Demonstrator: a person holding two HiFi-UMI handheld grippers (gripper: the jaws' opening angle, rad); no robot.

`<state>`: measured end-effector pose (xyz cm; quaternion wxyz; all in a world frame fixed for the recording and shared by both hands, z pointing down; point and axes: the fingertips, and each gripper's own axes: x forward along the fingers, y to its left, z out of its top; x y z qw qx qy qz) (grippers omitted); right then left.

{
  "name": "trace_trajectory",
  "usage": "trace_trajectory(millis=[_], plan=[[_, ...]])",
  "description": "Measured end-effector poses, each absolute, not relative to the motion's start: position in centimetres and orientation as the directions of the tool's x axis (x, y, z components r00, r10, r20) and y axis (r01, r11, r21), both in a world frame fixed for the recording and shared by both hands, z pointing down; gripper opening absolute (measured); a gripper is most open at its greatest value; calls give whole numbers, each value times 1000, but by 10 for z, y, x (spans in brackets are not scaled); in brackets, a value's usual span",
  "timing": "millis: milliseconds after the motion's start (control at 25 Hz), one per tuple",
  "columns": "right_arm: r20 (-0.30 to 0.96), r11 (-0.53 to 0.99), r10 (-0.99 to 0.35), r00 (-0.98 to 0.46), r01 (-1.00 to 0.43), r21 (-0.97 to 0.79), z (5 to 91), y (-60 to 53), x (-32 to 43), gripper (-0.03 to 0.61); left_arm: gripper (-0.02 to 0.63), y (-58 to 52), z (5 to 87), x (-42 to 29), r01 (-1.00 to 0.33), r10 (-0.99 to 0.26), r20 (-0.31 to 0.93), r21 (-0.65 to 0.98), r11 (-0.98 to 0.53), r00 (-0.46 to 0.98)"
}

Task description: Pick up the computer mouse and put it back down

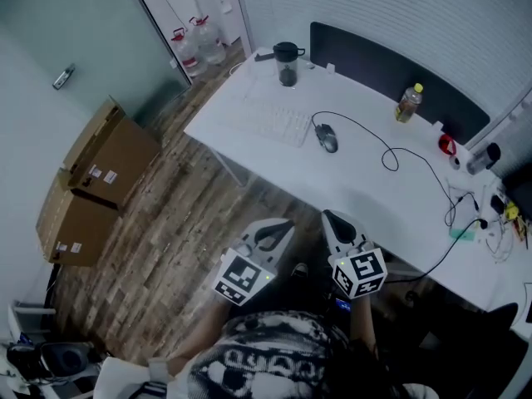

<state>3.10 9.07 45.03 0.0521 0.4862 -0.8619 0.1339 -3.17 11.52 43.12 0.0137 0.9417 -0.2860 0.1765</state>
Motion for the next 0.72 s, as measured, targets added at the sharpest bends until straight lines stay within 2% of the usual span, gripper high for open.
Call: trace_trajectory(millis=[360,720], plan=[[212,474,-828,-519,-850,-230,460,72,49,-6,5,101,439,-16,-537,-525,381,-81,-839,761],[227,401,-861,-454,-883,-246,470,45,62,-6,5,55,446,-25,-526,-510,384,-72,-848,770]])
